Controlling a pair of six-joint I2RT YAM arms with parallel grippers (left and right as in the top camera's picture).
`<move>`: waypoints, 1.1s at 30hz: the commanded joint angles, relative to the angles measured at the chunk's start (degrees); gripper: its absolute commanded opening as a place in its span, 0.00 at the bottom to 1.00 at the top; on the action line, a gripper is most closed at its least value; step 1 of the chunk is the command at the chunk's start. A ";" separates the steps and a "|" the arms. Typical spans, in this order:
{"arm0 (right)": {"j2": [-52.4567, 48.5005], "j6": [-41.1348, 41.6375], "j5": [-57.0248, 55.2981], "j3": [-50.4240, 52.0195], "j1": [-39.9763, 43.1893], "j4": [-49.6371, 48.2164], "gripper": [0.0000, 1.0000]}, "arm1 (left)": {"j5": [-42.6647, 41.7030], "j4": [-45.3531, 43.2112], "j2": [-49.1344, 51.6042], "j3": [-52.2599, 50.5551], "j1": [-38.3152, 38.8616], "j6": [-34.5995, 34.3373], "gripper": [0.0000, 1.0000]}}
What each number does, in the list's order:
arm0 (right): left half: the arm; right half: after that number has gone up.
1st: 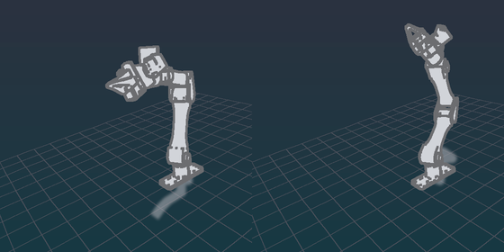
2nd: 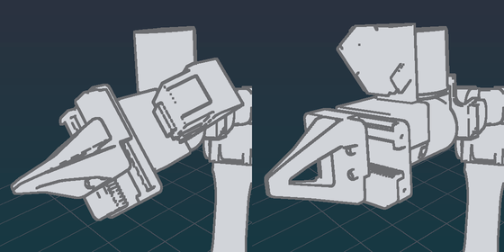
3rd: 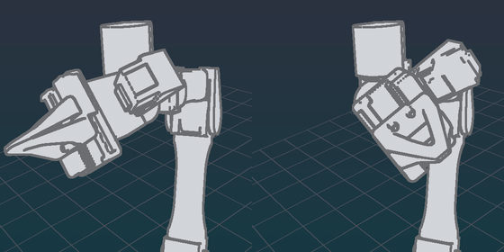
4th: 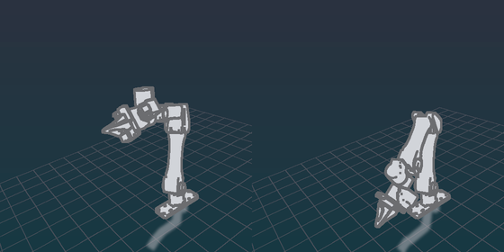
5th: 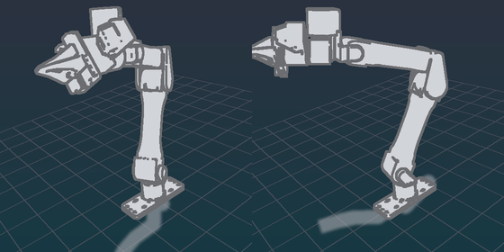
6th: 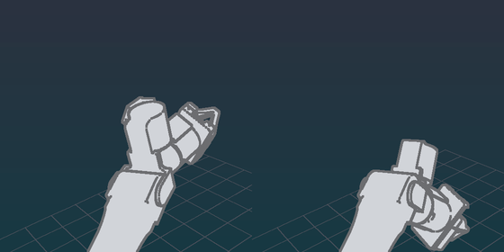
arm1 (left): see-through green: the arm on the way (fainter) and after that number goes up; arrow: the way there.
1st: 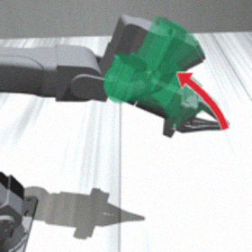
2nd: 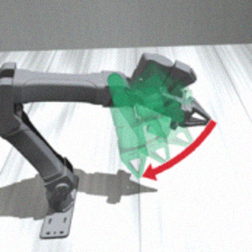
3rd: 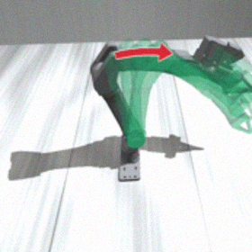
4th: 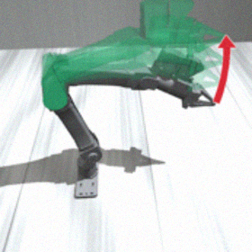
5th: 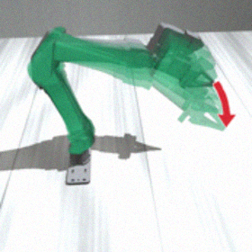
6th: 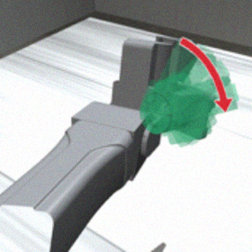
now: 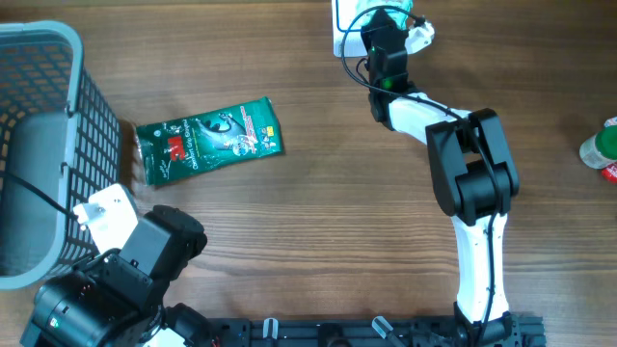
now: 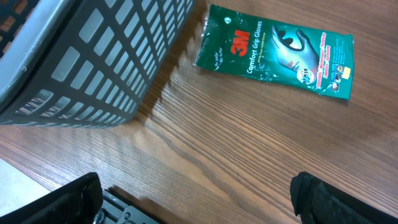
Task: Scan the item barcode
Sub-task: 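Carry the mint-green packet off the table to the right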
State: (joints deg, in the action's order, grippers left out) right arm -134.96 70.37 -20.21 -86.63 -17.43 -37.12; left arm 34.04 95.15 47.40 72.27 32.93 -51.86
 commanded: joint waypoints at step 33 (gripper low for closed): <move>8.55 -48.02 -14.08 -4.87 42.49 52.46 0.36 | 0.96 0.02 -0.09 0.04 -0.22 -1.14 1.00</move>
State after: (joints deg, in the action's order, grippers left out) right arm -127.28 26.39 -42.76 -91.22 23.75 15.03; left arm 34.04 95.13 47.40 72.27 32.93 -51.83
